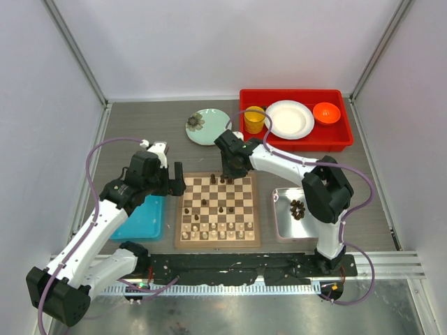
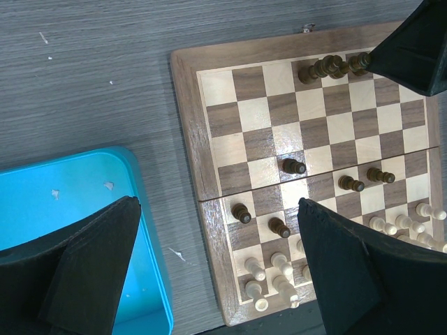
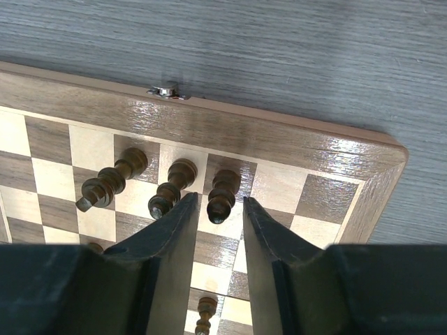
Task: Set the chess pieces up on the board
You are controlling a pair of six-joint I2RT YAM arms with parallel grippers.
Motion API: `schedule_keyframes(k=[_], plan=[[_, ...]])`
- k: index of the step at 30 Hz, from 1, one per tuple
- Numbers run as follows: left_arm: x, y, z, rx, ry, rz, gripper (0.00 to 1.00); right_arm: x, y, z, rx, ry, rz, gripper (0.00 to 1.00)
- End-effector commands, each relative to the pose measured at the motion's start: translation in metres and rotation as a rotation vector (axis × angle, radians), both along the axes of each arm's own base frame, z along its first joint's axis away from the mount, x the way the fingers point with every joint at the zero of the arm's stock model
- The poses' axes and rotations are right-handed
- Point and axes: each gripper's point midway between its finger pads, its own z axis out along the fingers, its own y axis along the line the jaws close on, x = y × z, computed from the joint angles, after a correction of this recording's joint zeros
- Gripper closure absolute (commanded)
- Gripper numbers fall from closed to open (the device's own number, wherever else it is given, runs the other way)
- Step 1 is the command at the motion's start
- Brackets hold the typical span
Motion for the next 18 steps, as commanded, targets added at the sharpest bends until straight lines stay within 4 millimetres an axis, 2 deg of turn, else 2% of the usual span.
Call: schedule_keyframes(k=[1,5,9,10,12,13,14,15,16,17,18], plan=[[0.003,-0.004,0.004,-0.007,-0.026,-0.024,0.00,0.005,0.008,0.028,0.042,-0.058,0.011,0.61],[0.003,-0.004,0.003,-0.006,-0.023,-0.024,0.00,0.008,0.004,0.044,0.050,-0.101,0.004,0.58],[0.003,-0.004,0.003,-0.005,-0.021,-0.024,0.00,0.008,-0.012,0.065,0.041,-0.162,-0.031,0.58],[0.003,-0.004,0.003,-0.005,-0.021,-0.024,0.00,0.004,-0.019,0.062,0.029,-0.160,-0.042,0.58],[0.004,-0.004,0.002,-0.004,-0.019,-0.024,0.00,0.001,-0.034,0.076,0.039,-0.203,-0.087,0.58],[0.004,-0.004,0.002,-0.004,-0.019,-0.024,0.00,-0.007,-0.046,0.066,0.013,-0.191,-0.106,0.58],[0.004,-0.004,0.002,-0.004,-0.019,-0.024,0.00,-0.011,-0.056,0.082,0.036,-0.233,-0.132,0.58],[0.003,-0.004,0.003,-0.005,-0.021,-0.024,0.00,-0.014,-0.065,0.083,0.043,-0.237,-0.169,0.57],[0.004,-0.004,0.002,-0.005,-0.021,-0.024,0.00,-0.024,-0.080,0.071,0.016,-0.221,-0.188,0.57],[0.001,-0.008,0.002,-0.019,-0.011,-0.043,0.00,-0.028,-0.089,0.073,0.022,-0.232,-0.209,0.56],[0.001,-0.009,0.002,-0.022,-0.011,-0.047,0.00,-0.031,-0.107,0.083,0.035,-0.257,-0.257,0.55]])
